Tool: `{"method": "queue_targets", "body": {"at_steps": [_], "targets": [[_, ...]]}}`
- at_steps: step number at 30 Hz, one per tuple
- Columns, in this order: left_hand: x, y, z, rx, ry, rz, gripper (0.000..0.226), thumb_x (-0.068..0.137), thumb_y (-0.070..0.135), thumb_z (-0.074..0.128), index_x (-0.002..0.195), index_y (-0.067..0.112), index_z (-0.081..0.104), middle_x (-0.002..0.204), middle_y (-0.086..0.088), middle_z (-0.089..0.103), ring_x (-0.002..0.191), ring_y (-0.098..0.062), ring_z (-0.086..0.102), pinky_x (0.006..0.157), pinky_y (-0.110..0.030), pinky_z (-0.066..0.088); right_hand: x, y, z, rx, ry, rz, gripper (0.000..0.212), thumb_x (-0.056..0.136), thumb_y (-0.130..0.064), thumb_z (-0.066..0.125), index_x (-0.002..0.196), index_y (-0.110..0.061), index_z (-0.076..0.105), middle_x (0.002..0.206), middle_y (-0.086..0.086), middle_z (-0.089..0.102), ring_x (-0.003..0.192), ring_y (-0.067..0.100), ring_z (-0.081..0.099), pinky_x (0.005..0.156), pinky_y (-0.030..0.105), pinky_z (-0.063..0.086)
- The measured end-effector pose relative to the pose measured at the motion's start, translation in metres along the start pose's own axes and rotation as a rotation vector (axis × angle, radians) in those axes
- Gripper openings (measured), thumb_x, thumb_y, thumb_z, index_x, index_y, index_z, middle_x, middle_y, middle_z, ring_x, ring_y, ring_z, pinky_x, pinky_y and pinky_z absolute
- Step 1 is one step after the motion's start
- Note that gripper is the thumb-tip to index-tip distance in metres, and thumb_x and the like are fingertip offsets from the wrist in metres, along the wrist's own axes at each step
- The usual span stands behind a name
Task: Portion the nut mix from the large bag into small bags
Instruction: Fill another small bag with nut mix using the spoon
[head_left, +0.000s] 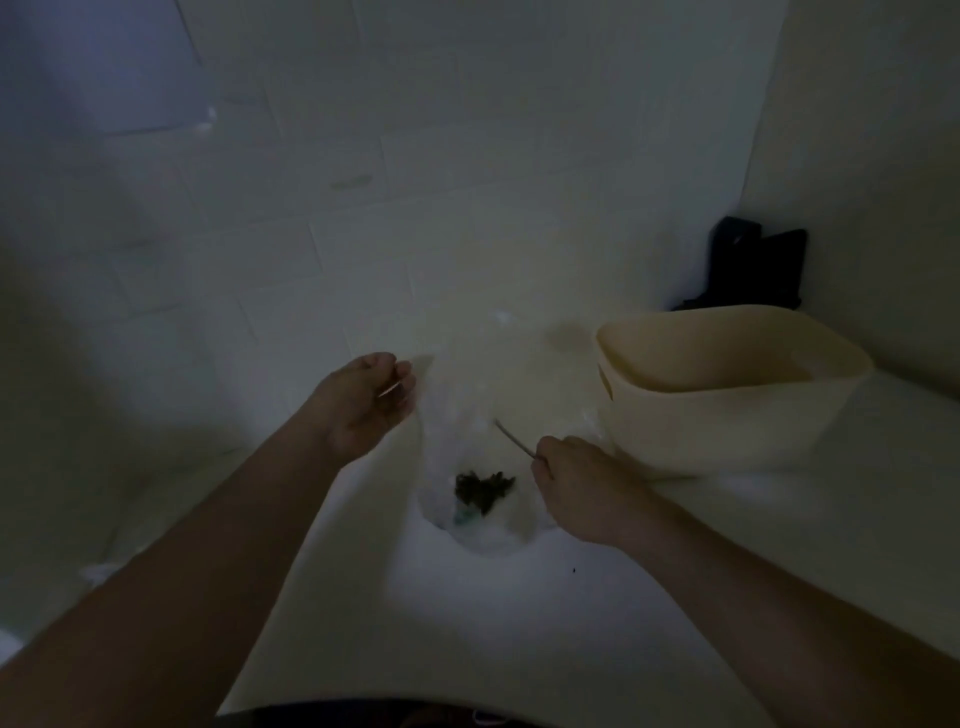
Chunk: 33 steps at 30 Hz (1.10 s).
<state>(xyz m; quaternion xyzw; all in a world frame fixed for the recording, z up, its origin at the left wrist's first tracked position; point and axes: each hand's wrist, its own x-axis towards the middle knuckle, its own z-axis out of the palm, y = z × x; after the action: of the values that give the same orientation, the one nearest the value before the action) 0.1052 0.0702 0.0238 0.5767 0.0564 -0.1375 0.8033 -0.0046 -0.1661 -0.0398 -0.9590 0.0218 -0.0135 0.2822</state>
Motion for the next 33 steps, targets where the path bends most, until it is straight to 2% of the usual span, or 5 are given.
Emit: {"method": "queue_targets", "body": {"at_steps": [4,10,14,18,33], "targets": [[-0.042,0.033,0.027,-0.075,0.033,0.238,0.007,0.106,0.019,0.058,0.102,0.017,0.063,0.088,-0.002,0.065,0.076,-0.017,0.059,0.06,-0.027,0.059,0.003,0.002,0.002,0.037,0.017,0.071,0.028,0.11,-0.025,0.029,0.118,-0.012,0.053,0.112,0.011,0.055,0.08,0.023,0.044,0.058,0.031,0.034],[-0.147,0.026,0.111,0.991,-0.928,0.623,0.028,0.093,0.003,0.065,0.113,0.02,0.076,0.112,0.0,0.077,0.106,-0.017,0.073,0.096,-0.04,0.058,0.006,0.004,0.002,0.009,-0.079,-0.058,0.034,0.107,-0.024,0.048,0.136,-0.007,0.053,0.137,0.014,0.057,0.122,0.034,0.055,0.09,0.032,0.046],[-0.056,0.001,0.083,1.901,-0.25,0.533,0.038,0.096,-0.002,0.054,0.127,0.014,0.069,0.132,-0.007,0.067,0.122,-0.023,0.062,0.102,-0.034,0.052,-0.001,0.005,0.0,-0.217,-0.097,-0.084,0.028,0.111,-0.027,0.033,0.11,-0.008,0.055,0.108,0.016,0.06,0.085,0.027,0.055,0.065,0.037,0.041],[0.005,-0.017,0.036,2.202,-0.14,0.198,0.035,0.102,0.008,0.053,0.136,0.007,0.058,0.134,-0.016,0.062,0.118,-0.03,0.063,0.1,-0.04,0.055,-0.014,0.001,-0.005,-0.231,-0.081,-0.126,0.025,0.112,-0.025,0.03,0.11,-0.011,0.051,0.095,0.006,0.044,0.082,0.028,0.043,0.057,0.035,0.03],[0.012,-0.003,0.039,1.506,0.056,0.338,0.025,0.095,0.025,0.074,0.113,0.007,0.075,0.111,-0.012,0.072,0.1,-0.027,0.069,0.092,-0.041,0.059,-0.021,0.003,-0.026,-0.241,-0.072,-0.094,0.021,0.112,-0.016,0.031,0.1,-0.015,0.048,0.116,0.015,0.058,0.095,0.03,0.059,0.067,0.033,0.029]]}}
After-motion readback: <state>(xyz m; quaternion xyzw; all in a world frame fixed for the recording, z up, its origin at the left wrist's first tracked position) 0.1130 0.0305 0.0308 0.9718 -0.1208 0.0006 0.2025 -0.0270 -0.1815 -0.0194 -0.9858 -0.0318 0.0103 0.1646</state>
